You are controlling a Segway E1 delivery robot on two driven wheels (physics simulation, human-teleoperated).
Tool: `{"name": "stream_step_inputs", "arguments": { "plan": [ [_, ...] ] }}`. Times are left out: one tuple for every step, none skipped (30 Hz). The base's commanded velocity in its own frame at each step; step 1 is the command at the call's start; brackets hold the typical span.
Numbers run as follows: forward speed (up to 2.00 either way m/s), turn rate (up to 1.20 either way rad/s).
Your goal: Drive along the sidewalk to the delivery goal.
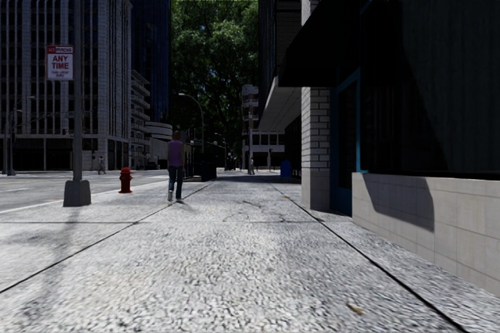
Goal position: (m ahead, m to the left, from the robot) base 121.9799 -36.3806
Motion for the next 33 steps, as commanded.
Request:
{"name": "stream_step_inputs", "arguments": {
  "plan": [
    [2.0, 0.0],
    [2.0, 0.0],
    [2.0, 0.0],
    [2.0, 0.0],
    [2.0, 0.0],
    [2.0, 0.0],
    [2.0, 0.0],
    [2.0, 0.0],
    [2.0, 0.0],
    [2.0, 0.0],
    [2.0, 0.0],
    [2.0, 0.0],
    [2.0, 0.0],
    [2.0, 0.0],
    [2.0, 0.0],
    [2.0, 0.0],
    [2.0, 0.0],
    [2.0, 0.0],
    [2.0, 0.0],
    [2.0, 0.0],
    [2.0, 0.0],
    [2.0, 0.0],
    [2.0, 0.0],
    [2.0, 0.0],
    [2.0, 0.0],
    [2.0, 0.0],
    [2.0, 0.0],
    [2.0, 0.0],
    [2.0, 0.0],
    [2.0, 0.0],
    [2.0, 0.0],
    [2.0, 0.0],
    [2.0, 0.0]
  ]
}}
